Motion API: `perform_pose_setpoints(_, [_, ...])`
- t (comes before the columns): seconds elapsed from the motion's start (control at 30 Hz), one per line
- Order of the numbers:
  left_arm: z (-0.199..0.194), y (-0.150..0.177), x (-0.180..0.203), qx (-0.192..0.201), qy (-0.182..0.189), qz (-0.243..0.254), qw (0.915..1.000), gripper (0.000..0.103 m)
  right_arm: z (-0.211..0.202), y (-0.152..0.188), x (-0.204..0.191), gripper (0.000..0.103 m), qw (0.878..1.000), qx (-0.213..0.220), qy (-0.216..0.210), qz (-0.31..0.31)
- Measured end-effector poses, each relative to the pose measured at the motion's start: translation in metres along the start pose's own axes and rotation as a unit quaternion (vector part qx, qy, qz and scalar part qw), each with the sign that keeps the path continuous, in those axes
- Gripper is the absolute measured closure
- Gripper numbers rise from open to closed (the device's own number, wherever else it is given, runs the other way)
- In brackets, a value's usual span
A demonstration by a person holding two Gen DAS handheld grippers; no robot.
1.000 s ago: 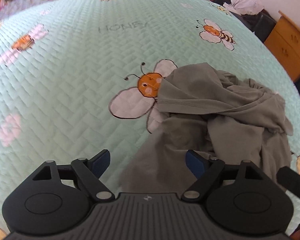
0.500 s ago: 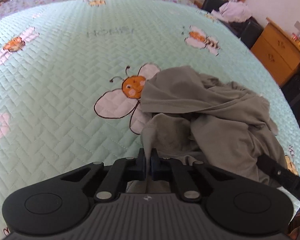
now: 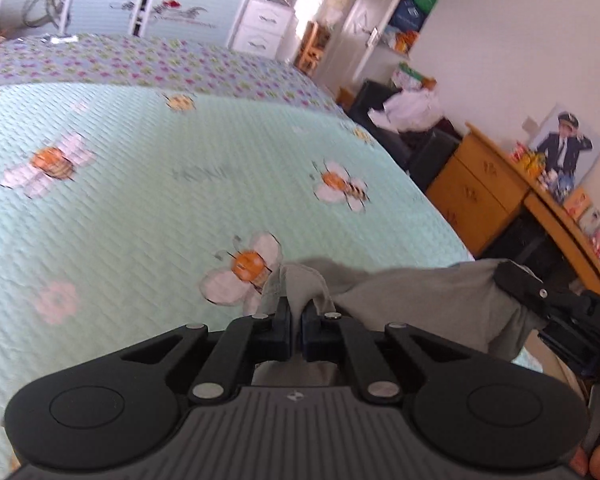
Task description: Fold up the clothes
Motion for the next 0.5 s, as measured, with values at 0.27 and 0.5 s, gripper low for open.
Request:
perform_pose_setpoints(0.27, [-0.102,-0.033,-0.078,0.089,-0.036,-0.048,0.9943,0.099,0.027,0.002,-0.108,0.1,0.995,-0.021,-0.092,-0.034])
perform_pose_setpoints(0.5, [-0.169,-0.069,-0.145,0.158,-0.058,-0.09,0.9817,0.099,0.072,-0.006,-0.211,0.1,0.981,-0.033,-0.176,-0.075])
Point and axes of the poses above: each gripper's, at about its wrist camera, not at the fingertips, and z roughly the way its jaws point, x to its right, y to its underside, the point moved 6 cm from there along z, roughly the way its jaws point, and after that the axes turned 4 degrees about -z, right-handed, at the moved point
